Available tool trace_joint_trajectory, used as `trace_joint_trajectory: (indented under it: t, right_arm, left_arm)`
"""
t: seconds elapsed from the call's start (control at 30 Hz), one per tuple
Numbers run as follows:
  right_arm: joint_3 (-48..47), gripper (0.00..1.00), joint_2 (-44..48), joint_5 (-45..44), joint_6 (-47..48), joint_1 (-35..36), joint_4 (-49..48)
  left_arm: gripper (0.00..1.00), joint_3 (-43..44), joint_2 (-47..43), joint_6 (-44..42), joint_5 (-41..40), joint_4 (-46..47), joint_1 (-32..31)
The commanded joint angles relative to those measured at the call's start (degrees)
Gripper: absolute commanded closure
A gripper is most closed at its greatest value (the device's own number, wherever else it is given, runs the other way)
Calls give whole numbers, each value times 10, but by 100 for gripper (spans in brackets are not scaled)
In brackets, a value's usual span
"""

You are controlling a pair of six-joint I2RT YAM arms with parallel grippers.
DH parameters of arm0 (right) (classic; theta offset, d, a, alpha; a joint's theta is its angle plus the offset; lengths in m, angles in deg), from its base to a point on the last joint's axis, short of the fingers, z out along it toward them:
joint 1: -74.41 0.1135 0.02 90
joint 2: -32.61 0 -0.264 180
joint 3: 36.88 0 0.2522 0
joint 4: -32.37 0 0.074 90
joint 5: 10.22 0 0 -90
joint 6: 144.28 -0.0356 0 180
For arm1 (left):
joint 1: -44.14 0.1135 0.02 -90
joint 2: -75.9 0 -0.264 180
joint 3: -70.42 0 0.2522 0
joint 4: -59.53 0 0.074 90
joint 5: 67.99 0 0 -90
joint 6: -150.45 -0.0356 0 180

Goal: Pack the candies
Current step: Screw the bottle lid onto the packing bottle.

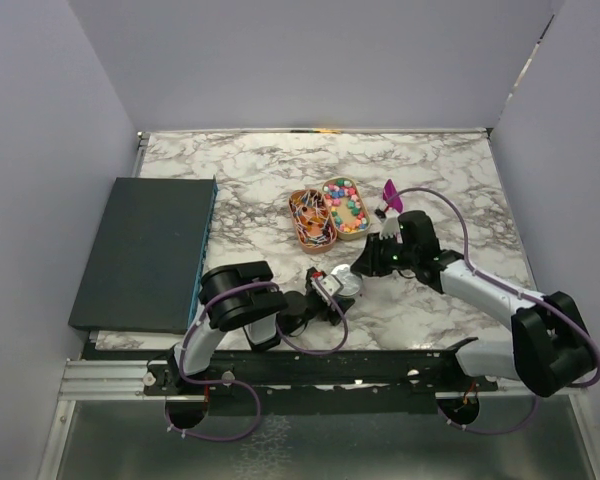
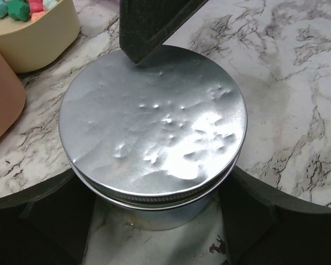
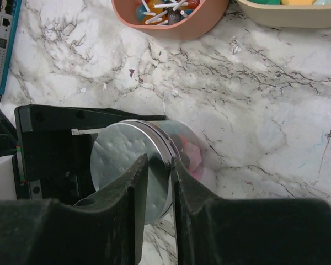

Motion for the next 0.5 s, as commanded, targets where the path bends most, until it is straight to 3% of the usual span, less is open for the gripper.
trace_joint_trajectory:
  t: [0.0, 0.47]
  right_arm:
    - [34, 75, 18, 2, -28, 11, 11]
    - [111, 97, 124, -65, -161, 85, 44]
  left_arm:
    - [52, -43, 54, 15, 23, 141, 12]
    - [53, -50, 42, 29, -29, 140, 34]
